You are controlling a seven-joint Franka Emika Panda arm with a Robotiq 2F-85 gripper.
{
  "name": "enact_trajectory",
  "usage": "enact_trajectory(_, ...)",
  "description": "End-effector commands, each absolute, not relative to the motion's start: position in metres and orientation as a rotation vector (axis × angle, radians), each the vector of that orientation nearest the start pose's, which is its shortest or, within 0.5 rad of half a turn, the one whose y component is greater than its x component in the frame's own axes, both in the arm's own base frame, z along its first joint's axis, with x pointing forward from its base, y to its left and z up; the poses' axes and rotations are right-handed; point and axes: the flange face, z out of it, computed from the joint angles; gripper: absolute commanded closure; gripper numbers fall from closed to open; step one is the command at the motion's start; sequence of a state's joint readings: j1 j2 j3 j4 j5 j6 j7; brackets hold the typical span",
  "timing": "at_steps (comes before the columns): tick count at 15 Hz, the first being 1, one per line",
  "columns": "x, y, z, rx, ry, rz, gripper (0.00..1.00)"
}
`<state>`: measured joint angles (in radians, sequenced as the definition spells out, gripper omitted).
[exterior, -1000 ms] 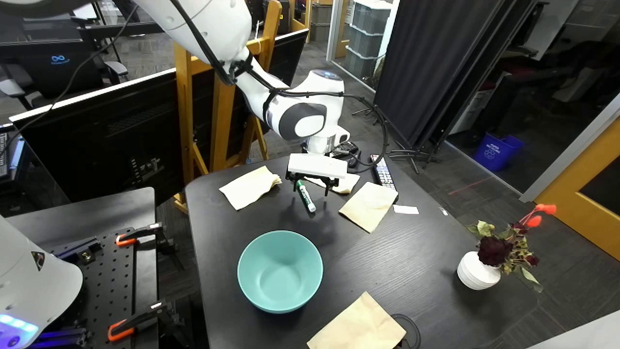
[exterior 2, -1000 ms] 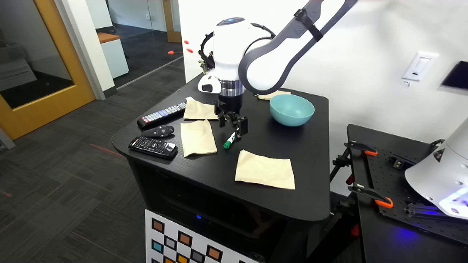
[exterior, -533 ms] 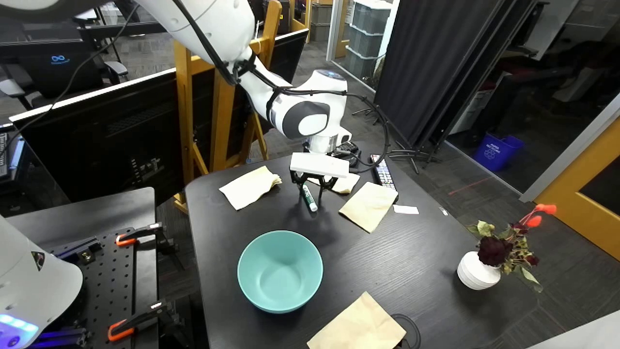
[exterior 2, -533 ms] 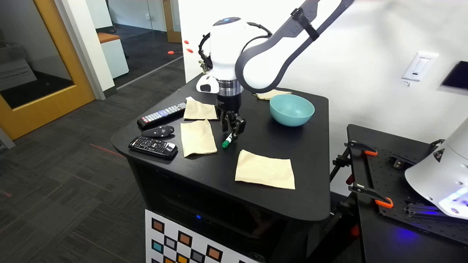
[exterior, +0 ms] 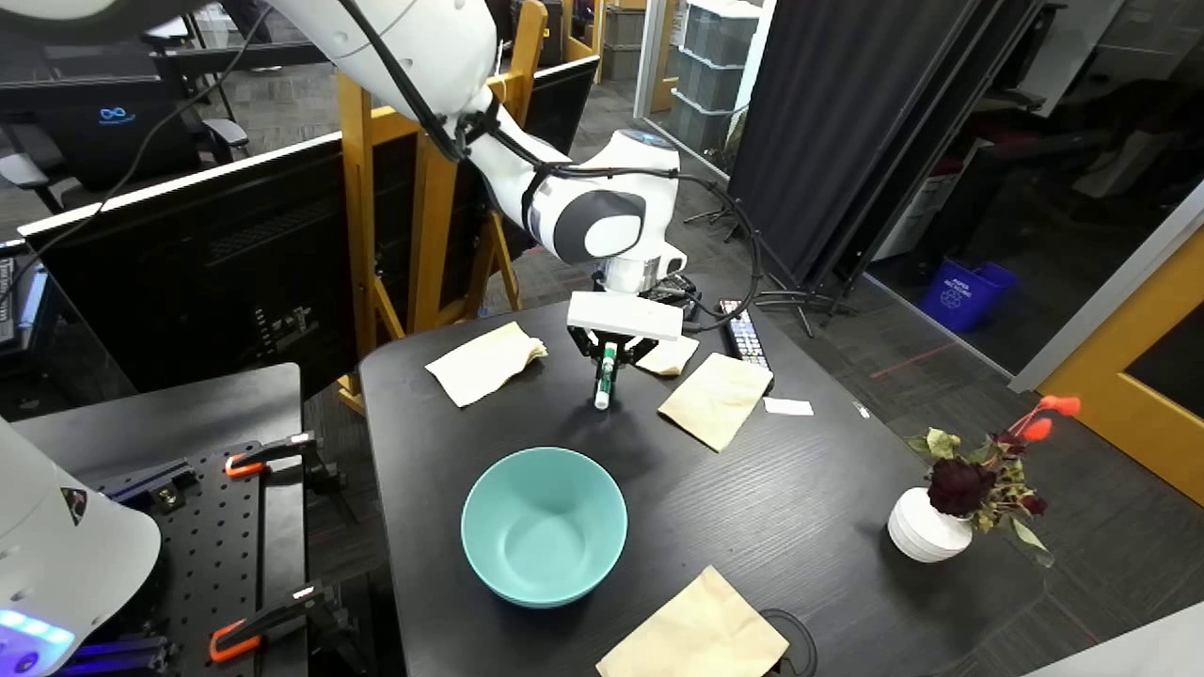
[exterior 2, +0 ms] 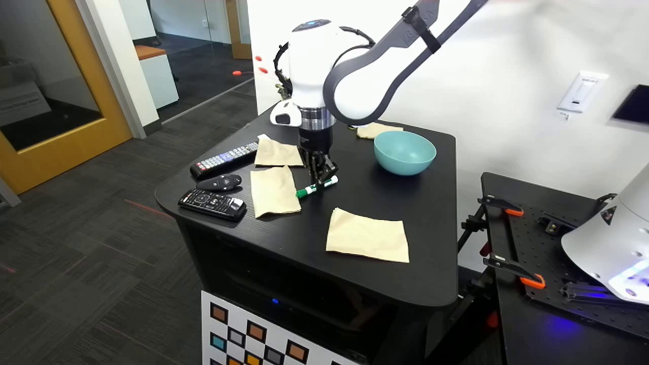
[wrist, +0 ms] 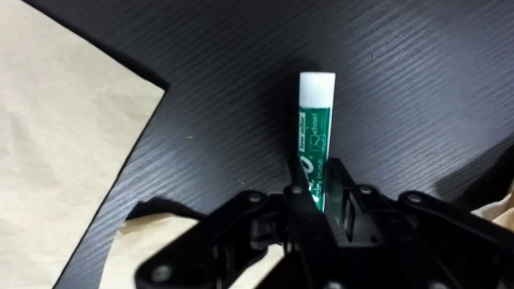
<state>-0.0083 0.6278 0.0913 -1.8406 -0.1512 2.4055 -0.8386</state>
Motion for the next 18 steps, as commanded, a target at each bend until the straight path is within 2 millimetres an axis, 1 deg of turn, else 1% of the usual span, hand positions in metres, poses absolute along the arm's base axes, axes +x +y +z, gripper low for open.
enact_trajectory(1, 0.634, 0.044, 0.204, -2.825, -1.491, 0.126, 0.95)
enact_trajectory(3, 0.627, 0.036, 0.226, -2.887, -1.406, 0.087, 0.95)
enact_trajectory(6, 0.611, 0.020, 0.263, -2.971, -1.272, 0.027, 0.95)
enact_trajectory(10, 0.570, -0.006, 0.302, -3.067, -1.102, -0.016, 0.95)
enact_trajectory(12, 0.547, -0.017, 0.315, -3.100, -1.032, -0.034, 0.95)
enact_trajectory(15, 0.509, -0.032, 0.328, -3.139, -0.906, -0.050, 0.95)
enact_trajectory(18, 0.475, -0.046, 0.333, -3.166, -0.794, -0.044, 0.95)
